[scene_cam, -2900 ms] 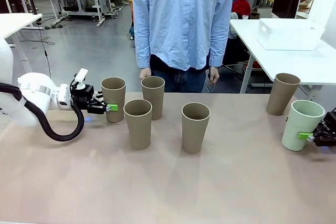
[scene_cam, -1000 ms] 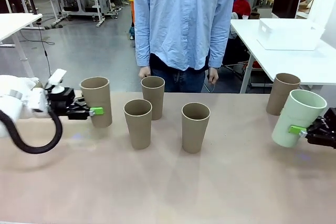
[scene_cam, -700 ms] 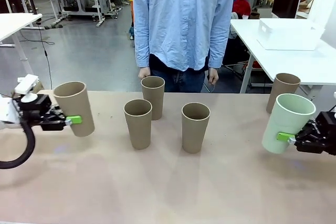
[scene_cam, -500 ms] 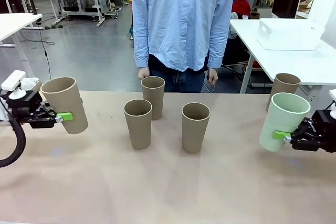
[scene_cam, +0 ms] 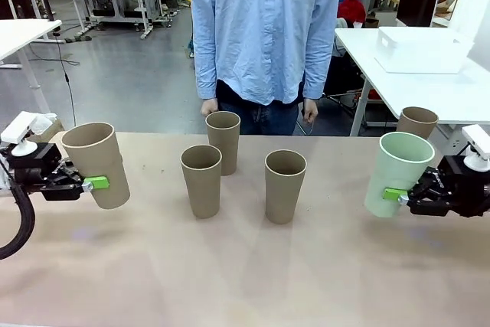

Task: Stack the cups and store them in the basket.
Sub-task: Pick up two Reusable plastic cups , one in each hand.

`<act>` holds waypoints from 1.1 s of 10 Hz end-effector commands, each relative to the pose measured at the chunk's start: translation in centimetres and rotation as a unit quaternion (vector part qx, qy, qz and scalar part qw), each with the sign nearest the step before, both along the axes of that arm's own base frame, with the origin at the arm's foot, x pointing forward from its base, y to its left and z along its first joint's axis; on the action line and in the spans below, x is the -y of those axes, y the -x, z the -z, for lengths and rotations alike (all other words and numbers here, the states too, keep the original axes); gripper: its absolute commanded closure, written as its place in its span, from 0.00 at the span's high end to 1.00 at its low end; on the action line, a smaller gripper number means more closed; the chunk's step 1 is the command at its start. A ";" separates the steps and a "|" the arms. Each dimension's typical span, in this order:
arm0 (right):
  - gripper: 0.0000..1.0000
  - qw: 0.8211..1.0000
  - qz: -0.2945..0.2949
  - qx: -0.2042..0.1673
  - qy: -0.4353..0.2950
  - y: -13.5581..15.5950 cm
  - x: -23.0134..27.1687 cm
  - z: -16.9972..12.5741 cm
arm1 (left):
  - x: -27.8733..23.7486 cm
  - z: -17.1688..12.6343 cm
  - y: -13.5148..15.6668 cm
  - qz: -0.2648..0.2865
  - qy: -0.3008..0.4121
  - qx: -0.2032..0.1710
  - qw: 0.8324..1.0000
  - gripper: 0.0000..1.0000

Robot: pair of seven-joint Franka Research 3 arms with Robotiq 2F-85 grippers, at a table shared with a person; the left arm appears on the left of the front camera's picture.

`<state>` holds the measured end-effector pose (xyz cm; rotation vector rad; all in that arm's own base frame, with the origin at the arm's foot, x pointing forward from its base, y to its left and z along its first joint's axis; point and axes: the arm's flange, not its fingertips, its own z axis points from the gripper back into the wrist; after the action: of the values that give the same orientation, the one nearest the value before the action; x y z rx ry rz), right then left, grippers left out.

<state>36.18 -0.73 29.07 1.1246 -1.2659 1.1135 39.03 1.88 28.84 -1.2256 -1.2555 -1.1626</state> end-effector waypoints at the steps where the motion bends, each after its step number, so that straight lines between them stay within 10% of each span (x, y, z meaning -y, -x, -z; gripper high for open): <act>1: 0.84 1.000 0.006 0.003 -0.008 6.8 -3.1 -2.5 | 0.7 -0.7 0.9 -0.011 -0.006 0.018 1.000 0.84; 5: 0.84 1.000 -0.003 -0.002 -0.018 7.7 -2.6 -3.5 | 1.8 -1.5 1.3 -0.019 -0.003 0.035 0.999 0.84; 6: 0.84 1.000 -0.006 0.012 -0.009 0.0 -0.1 -1.7 | 1.7 -1.7 1.0 -0.012 0.005 0.031 0.999 0.84; 11: 0.84 1.000 -0.006 0.012 -0.009 0.0 -0.1 -1.7 | 1.0 -1.3 0.7 -0.005 -0.011 0.016 1.000 0.84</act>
<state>36.09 -0.71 30.61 1.1448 -1.2892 1.1206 38.39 0.77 29.88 -1.1908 -1.2619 -1.1834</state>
